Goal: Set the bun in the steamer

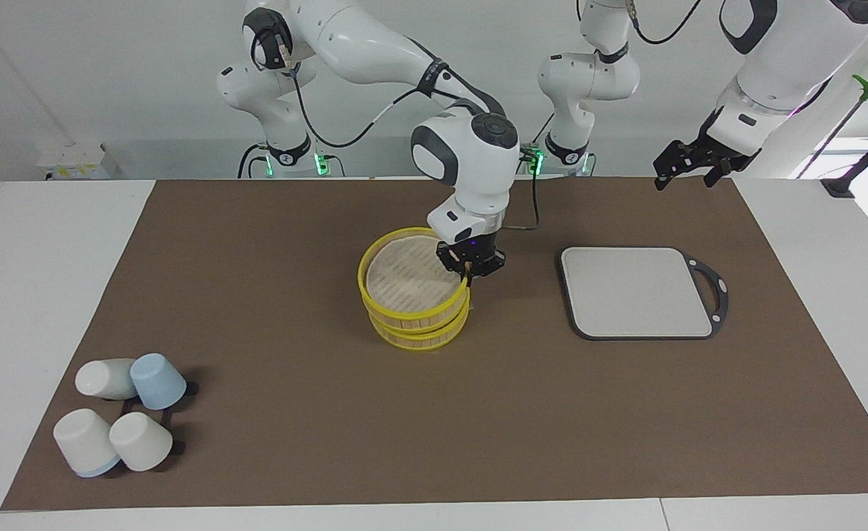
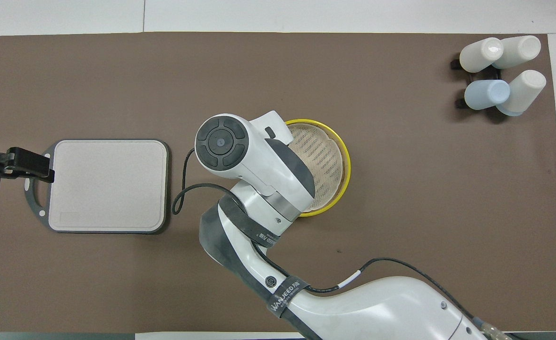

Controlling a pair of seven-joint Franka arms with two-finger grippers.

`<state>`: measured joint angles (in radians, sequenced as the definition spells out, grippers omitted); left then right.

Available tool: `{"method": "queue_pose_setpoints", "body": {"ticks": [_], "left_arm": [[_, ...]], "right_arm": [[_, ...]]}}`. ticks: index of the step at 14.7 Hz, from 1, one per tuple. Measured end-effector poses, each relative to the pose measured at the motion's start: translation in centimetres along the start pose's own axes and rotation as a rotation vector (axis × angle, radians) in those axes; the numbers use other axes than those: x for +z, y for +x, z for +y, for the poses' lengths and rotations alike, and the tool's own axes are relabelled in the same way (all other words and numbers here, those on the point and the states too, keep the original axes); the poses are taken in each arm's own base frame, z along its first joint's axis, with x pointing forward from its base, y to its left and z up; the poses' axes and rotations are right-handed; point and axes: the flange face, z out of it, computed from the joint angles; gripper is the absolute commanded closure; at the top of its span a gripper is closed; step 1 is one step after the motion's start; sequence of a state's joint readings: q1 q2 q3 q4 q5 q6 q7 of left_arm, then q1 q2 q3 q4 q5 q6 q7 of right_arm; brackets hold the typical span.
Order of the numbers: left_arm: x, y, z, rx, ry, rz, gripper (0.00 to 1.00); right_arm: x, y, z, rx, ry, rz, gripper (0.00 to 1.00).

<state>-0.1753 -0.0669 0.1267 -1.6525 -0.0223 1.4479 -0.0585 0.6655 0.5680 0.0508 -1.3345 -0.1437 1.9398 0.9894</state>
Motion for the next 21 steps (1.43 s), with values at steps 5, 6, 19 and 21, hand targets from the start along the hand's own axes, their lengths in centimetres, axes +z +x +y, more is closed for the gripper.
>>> {"method": "queue_pose_setpoints", "body": {"ticks": [5, 6, 19, 21], "left_arm": [[-0.1, 0.0, 0.3, 0.009, 0.001, 0.008, 0.0], [-0.1, 0.0, 0.4, 0.011, 0.001, 0.009, 0.0], [-0.2, 0.2, 0.2, 0.006, -0.001, 0.026, 0.0], [-0.2, 0.2, 0.2, 0.006, -0.001, 0.026, 0.0]], "right_arm": [[1.3, -0.2, 0.0, -0.004, -0.001, -0.004, 1.0], [1.4, -0.3, -0.1, -0.004, 0.001, -0.003, 1.0], [1.8, -1.0, -0.6, -0.014, 0.009, 0.002, 1.0], [2.1, -1.0, -0.5, -0.014, 0.016, 0.006, 0.41]]}}
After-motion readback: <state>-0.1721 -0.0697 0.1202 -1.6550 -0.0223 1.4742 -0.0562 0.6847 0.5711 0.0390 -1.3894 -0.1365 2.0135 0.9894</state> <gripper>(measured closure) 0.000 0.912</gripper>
